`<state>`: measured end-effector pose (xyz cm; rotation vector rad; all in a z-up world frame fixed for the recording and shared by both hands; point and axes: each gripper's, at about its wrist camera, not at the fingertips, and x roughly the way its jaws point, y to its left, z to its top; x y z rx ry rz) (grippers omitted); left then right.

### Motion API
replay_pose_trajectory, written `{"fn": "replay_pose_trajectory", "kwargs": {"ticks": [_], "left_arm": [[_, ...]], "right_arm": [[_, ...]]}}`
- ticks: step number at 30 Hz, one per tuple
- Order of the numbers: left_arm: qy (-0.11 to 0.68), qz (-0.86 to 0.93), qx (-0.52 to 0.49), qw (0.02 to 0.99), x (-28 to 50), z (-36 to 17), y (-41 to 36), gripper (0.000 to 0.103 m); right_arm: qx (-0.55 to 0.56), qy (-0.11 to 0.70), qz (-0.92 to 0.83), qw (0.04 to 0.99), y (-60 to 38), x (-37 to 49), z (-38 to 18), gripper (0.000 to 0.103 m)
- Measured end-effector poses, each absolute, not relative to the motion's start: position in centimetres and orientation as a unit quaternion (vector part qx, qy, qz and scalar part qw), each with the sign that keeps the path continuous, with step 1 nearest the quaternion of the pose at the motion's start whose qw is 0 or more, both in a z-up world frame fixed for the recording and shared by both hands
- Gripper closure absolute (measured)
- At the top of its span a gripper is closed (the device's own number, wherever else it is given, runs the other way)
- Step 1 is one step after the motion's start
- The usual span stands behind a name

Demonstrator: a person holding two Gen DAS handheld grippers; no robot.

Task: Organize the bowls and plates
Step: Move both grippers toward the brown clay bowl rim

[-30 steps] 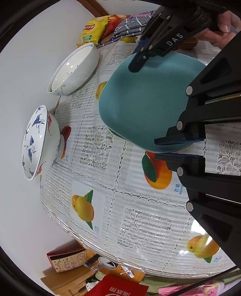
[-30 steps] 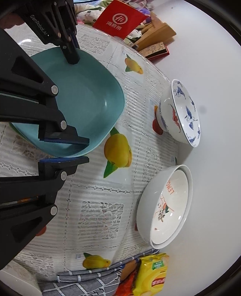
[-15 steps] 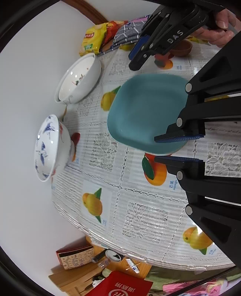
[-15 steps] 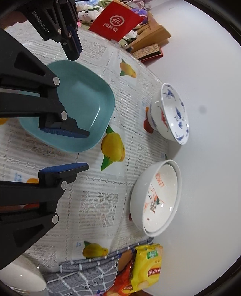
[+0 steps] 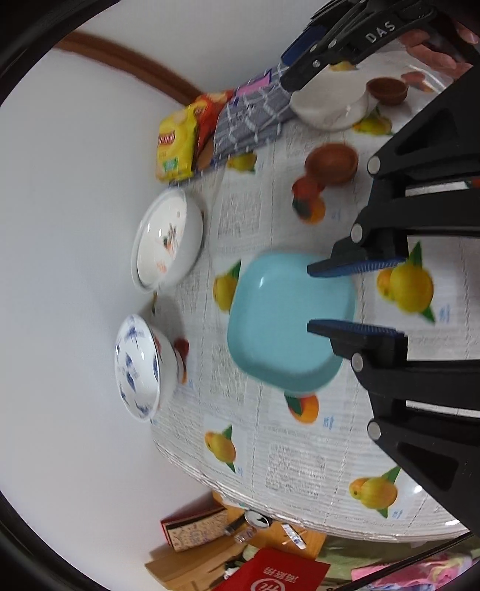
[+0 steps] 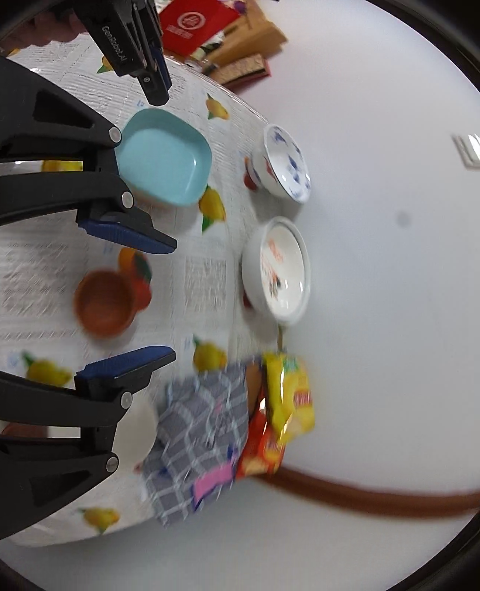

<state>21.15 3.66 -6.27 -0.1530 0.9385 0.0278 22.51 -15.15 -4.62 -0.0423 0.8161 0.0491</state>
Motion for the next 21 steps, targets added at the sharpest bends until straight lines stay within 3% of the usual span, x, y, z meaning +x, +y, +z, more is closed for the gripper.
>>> {"fn": "replay_pose_trajectory", "kwargs": {"ticks": [11, 21], "left_arm": [[0.446, -0.024, -0.052, 0.893, 19.1, -6.2, -3.4, 0.076], [0.481, -0.041, -0.042, 0.875, 21.0, -8.7, -6.8, 0.076]], "right_arm": [[0.032, 0.386, -0.032, 0.921, -23.5, 15.7, -2.7, 0.05], [0.065, 0.434, -0.068, 0.896, -30.8, 13.7, -7.1, 0.05]]}}
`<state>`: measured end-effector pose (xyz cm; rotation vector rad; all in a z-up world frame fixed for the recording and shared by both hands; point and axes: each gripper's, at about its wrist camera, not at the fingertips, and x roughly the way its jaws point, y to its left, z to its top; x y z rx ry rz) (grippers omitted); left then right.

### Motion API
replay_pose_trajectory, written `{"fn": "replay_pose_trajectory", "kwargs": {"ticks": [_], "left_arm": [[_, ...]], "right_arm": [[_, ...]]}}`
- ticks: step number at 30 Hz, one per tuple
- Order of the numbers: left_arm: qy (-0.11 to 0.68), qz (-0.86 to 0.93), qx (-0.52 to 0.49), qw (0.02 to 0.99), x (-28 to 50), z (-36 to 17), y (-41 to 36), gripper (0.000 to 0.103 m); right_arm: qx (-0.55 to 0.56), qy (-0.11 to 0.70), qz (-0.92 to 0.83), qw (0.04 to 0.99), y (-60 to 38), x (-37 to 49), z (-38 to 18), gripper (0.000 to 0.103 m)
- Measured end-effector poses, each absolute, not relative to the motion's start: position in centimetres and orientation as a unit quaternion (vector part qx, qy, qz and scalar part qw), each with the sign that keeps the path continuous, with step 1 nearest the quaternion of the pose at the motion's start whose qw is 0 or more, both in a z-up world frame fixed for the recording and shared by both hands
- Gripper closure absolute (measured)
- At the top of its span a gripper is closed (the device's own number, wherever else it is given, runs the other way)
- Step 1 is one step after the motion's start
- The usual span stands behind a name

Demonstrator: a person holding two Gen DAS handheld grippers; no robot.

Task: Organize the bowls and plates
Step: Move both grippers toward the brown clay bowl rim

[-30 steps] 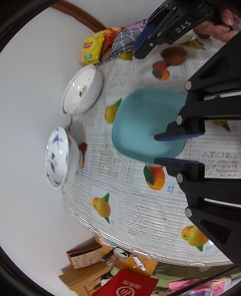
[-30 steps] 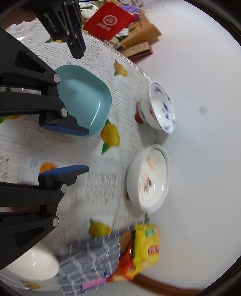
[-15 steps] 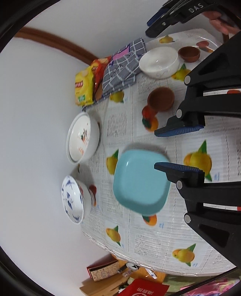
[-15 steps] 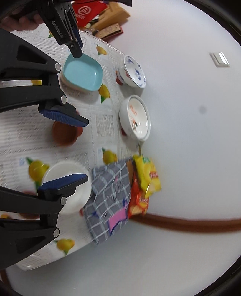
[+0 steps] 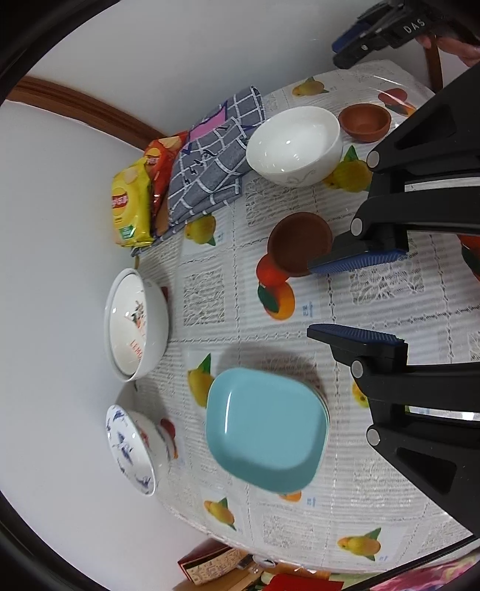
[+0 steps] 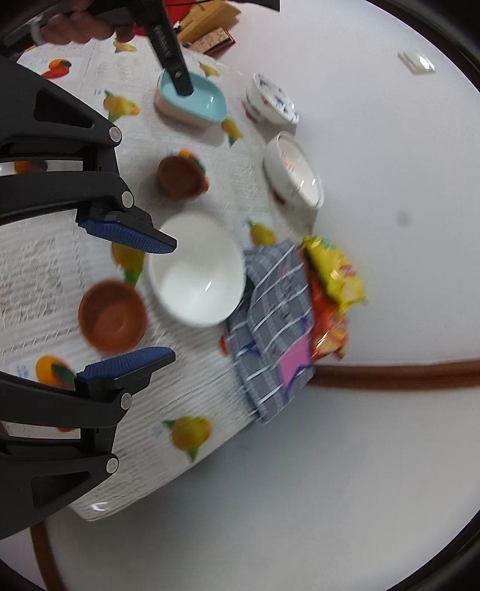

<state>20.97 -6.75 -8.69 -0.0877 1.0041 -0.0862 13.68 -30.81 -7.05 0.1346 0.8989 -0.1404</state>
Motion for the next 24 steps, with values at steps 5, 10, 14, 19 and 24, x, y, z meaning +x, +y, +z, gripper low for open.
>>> {"fn": "replay_pose_trajectory", "kwargs": {"ticks": [5, 10, 14, 19, 24], "left_arm": [[0.501, -0.043, -0.037, 0.864, 22.4, -10.6, -7.9, 0.07], [0.516, -0.03, -0.032, 0.856, 23.9, -12.7, -8.7, 0.07], [0.525, -0.031, -0.032, 0.85, 25.0, -14.2, -9.1, 0.07], [0.532, -0.03, -0.04, 0.845, 26.1, -15.6, -9.3, 0.07], [0.539, -0.036, -0.043, 0.841, 27.3, -16.9, -9.7, 0.07]], "right_arm": [[0.086, 0.459, -0.085, 0.88, -33.6, 13.6, -10.5, 0.05], [0.105, 0.48, -0.096, 0.865, -35.4, 13.7, -13.7, 0.05], [0.117, 0.494, -0.091, 0.857, -35.8, 13.9, -15.8, 0.051], [0.122, 0.51, -0.081, 0.848, -35.8, 14.4, -17.9, 0.058], [0.123, 0.507, -0.078, 0.85, -35.9, 14.7, -18.6, 0.059]]}}
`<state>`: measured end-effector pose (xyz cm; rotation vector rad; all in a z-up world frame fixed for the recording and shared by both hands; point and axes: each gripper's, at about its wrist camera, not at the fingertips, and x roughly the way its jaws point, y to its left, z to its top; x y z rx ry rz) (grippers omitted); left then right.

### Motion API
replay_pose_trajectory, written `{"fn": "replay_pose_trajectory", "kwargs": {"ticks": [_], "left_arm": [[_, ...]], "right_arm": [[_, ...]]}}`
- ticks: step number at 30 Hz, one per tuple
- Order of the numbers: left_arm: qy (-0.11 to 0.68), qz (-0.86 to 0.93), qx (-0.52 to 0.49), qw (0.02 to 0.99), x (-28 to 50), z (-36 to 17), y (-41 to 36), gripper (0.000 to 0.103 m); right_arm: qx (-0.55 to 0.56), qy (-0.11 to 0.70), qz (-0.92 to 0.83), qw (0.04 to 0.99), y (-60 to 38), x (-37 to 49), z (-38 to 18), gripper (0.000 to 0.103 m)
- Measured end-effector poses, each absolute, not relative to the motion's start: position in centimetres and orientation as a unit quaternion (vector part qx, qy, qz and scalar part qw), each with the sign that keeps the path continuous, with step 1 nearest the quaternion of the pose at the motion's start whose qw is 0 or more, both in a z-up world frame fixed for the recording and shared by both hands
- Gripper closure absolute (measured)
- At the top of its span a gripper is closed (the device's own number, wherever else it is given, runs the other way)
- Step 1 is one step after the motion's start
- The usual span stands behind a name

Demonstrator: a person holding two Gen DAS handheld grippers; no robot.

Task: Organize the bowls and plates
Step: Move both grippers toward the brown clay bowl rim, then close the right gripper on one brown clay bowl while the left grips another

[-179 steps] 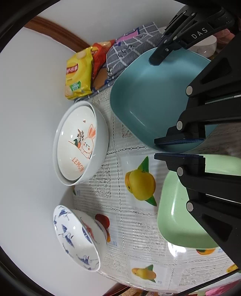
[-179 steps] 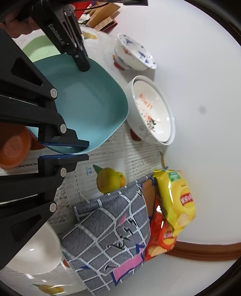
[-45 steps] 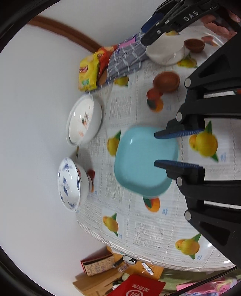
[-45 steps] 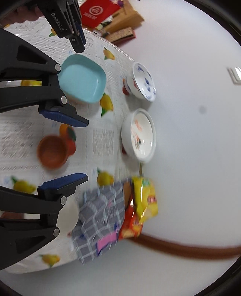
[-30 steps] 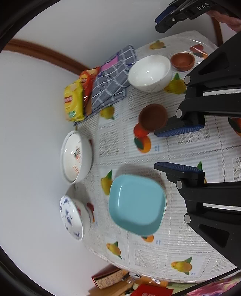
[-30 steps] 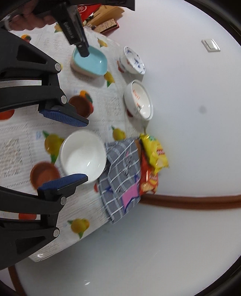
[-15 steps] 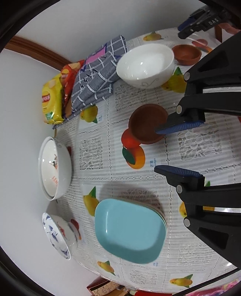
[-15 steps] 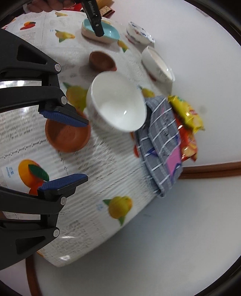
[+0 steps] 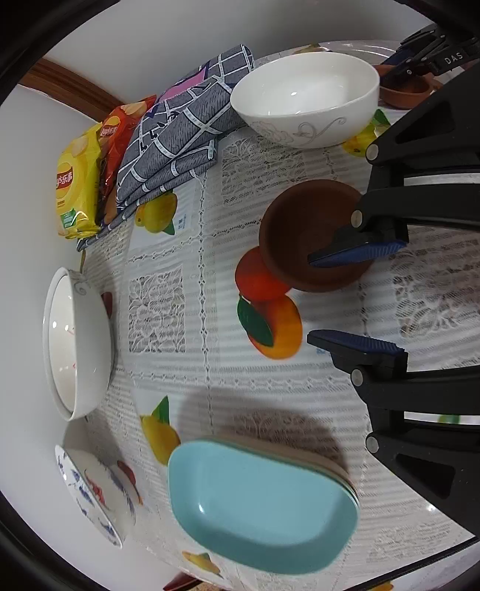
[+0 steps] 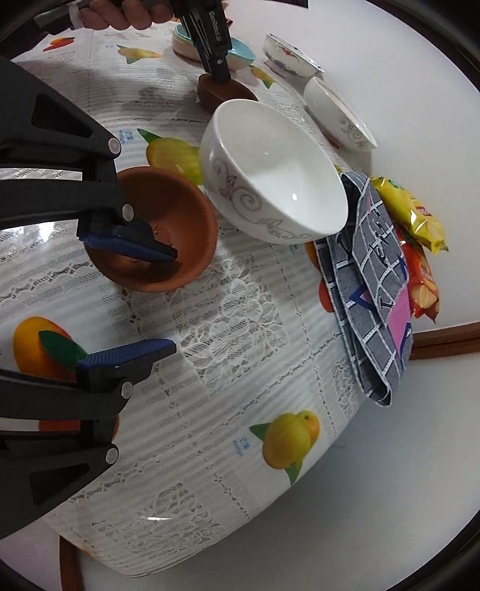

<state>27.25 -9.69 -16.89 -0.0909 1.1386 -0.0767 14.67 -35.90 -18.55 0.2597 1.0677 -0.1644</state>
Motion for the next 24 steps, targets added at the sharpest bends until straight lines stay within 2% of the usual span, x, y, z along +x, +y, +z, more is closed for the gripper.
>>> {"fn": "replay_pose_trajectory", "kwargs": {"ticks": [8, 11, 13, 18, 21, 24], "left_arm": [[0.54, -0.048, -0.039, 0.839, 28.2, -18.0, -10.6, 0.07], [0.543, -0.051, -0.04, 0.837, 28.5, -18.4, -10.8, 0.07], [0.538, -0.05, -0.036, 0.841, 28.5, -18.4, -10.9, 0.07], [0.538, -0.058, -0.035, 0.84, 28.7, -18.5, -11.1, 0.078], [0.539, -0.063, -0.036, 0.839, 28.8, -18.4, -11.1, 0.082], [0.537, -0.064, -0.037, 0.84, 28.7, -18.3, -11.0, 0.088]], "right_arm": [[0.117, 0.501, -0.078, 0.854, -35.7, 15.4, -18.7, 0.067], [0.114, 0.498, -0.074, 0.856, -35.4, 15.6, -18.8, 0.074], [0.116, 0.496, -0.069, 0.858, -35.4, 15.6, -18.9, 0.082], [0.117, 0.492, -0.066, 0.86, -35.1, 15.7, -18.8, 0.085], [0.126, 0.486, -0.065, 0.862, -35.2, 15.6, -18.7, 0.091], [0.129, 0.485, -0.065, 0.863, -35.2, 15.5, -18.6, 0.092]]}}
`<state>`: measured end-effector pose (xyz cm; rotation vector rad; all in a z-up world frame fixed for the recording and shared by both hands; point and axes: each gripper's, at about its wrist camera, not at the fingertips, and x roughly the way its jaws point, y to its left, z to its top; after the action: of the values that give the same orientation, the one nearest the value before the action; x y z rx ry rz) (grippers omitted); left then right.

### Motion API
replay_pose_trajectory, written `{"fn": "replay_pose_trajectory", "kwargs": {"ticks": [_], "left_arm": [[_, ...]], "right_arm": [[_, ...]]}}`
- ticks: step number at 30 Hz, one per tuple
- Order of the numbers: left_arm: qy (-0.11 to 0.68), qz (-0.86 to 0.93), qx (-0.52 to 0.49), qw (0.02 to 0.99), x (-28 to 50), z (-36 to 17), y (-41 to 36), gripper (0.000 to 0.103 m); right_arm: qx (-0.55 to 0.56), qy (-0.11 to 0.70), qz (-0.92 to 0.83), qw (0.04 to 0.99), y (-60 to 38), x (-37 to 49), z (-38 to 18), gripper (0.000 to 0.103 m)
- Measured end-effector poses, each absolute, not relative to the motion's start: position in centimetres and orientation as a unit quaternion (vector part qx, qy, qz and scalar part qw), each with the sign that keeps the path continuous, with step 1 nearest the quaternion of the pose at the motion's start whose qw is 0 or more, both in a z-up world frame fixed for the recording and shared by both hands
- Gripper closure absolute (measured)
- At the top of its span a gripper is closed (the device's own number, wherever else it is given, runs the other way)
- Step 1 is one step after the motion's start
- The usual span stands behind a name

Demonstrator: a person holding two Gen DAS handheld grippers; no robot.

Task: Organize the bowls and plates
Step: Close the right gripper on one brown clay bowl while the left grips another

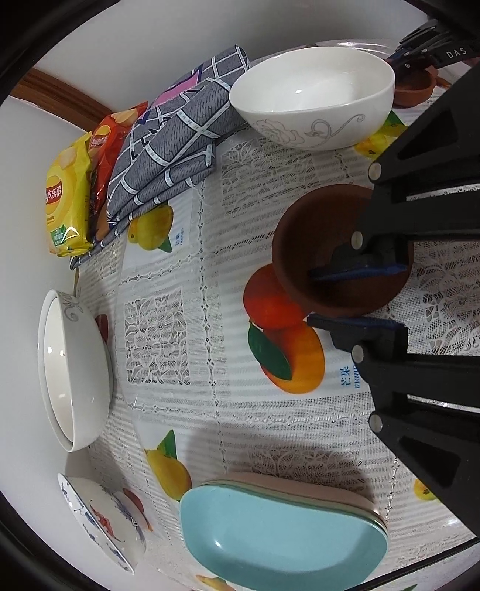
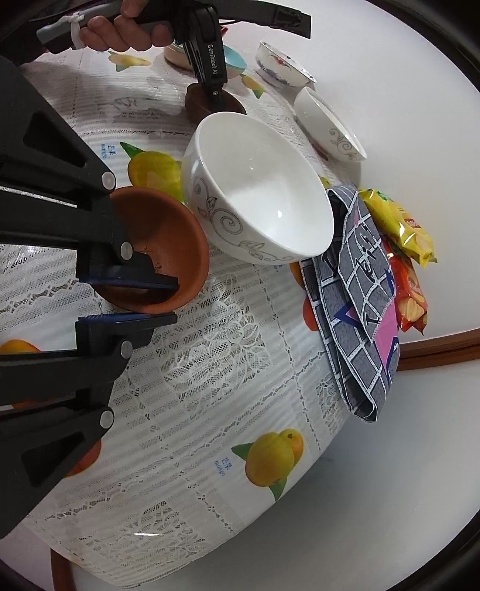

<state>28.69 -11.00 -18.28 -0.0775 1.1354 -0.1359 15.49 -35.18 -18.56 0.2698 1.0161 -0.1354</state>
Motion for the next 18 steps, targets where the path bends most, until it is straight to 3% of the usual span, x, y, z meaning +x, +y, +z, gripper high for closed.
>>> {"fn": "replay_pose_trajectory", "kwargs": {"ticks": [5, 18], "left_arm": [[0.54, -0.078, -0.052, 0.837, 28.3, -17.9, -10.5, 0.094], [0.497, -0.097, -0.035, 0.862, 26.6, -12.6, -10.1, 0.094]], "right_arm": [[0.124, 0.481, -0.07, 0.865, -34.9, 15.3, -18.2, 0.093], [0.14, 0.452, -0.092, 0.876, -35.3, 14.1, -14.5, 0.094]]}}
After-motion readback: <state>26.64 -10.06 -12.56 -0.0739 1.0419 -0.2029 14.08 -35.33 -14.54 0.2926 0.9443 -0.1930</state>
